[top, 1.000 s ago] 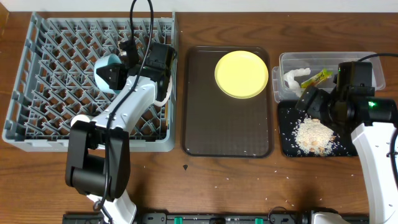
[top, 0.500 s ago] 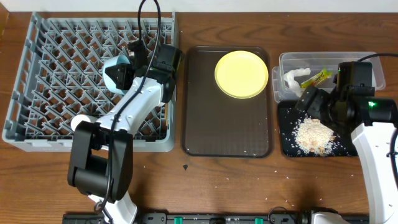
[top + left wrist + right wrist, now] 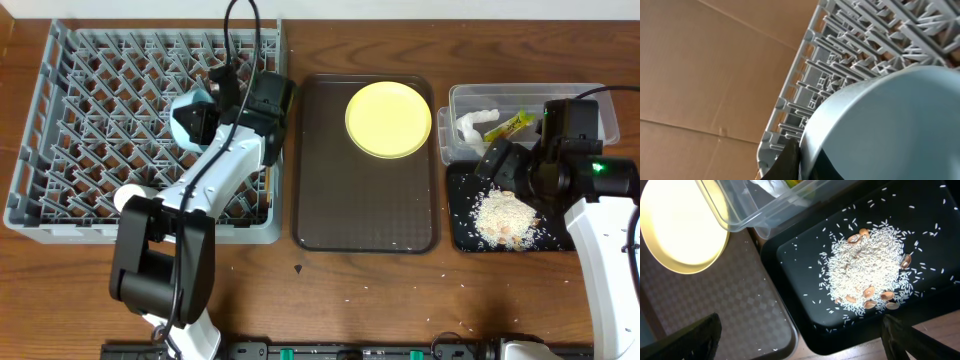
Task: Sort waste into correct bins and load items into the dishwasher
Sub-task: 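Release the light-blue bowl and move the left gripper to the yellow plate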
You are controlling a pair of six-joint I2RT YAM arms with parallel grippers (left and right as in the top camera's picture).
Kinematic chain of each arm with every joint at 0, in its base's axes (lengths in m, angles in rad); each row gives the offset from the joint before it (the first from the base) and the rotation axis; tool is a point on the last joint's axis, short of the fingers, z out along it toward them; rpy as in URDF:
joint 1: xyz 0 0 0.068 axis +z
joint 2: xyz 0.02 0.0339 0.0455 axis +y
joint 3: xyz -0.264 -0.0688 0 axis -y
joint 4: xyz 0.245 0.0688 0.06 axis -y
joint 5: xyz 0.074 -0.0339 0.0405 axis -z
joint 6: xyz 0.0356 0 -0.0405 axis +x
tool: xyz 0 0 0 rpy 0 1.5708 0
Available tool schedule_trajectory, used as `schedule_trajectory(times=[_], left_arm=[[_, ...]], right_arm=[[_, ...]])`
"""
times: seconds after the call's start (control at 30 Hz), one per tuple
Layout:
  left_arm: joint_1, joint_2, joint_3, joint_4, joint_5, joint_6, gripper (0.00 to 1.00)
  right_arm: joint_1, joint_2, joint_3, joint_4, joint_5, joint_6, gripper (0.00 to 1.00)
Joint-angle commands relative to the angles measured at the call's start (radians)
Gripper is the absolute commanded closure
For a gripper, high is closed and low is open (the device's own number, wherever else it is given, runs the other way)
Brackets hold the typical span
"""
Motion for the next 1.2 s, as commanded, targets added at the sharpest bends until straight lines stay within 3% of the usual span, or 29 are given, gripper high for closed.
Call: schedule_trajectory(times=[0.0,0.3,0.37,0.4,0.47,0.7,0.9,1.17], left_arm=[[-0.027,0.018,-0.019,0.0,0.196,0.0,0.92],[-0.039,0.018,-0.019,-0.036,0.187,0.0,0.87],[-0.04,0.018,-0.019,-0.05,0.187,0.0,0.76],[-0.047,0.018,-0.019,-0.065,0.187,0.0,0.62],[-0.066,0.014,-0.018,-0.09,0.187,0.0,0.47],[-0.17,-0.106,-0.01,-0.098,0.233,0.0,0.34],[-0.229,-0.217,-0.01,-0.101,0.487,-0.008,0.33],[-0.307,-0.228,-0.011,0.117,1.13,-0.049,0.35]], right_arm=[[-0.001,-0.013,0.005,-0.002,0.012,0.0,0.01],[-0.001,-0.013,0.005,-0.001,0.012,0.0,0.01],[-0.001,-0.013,0.005,-0.002,0.012,0.0,0.01],[-0.001,-0.013,0.005,-0.002,0.012,0.0,0.01],[-0.001,-0.013,0.005,-0.002,0.012,0.0,0.01],[-0.001,-0.013,0.005,-0.001,0.012,0.0,0.01],[-0.001,-0.013,0.005,-0.001,0.012,0.0,0.01],[-0.001,-0.013,0.005,-0.002,0.012,0.0,0.01]])
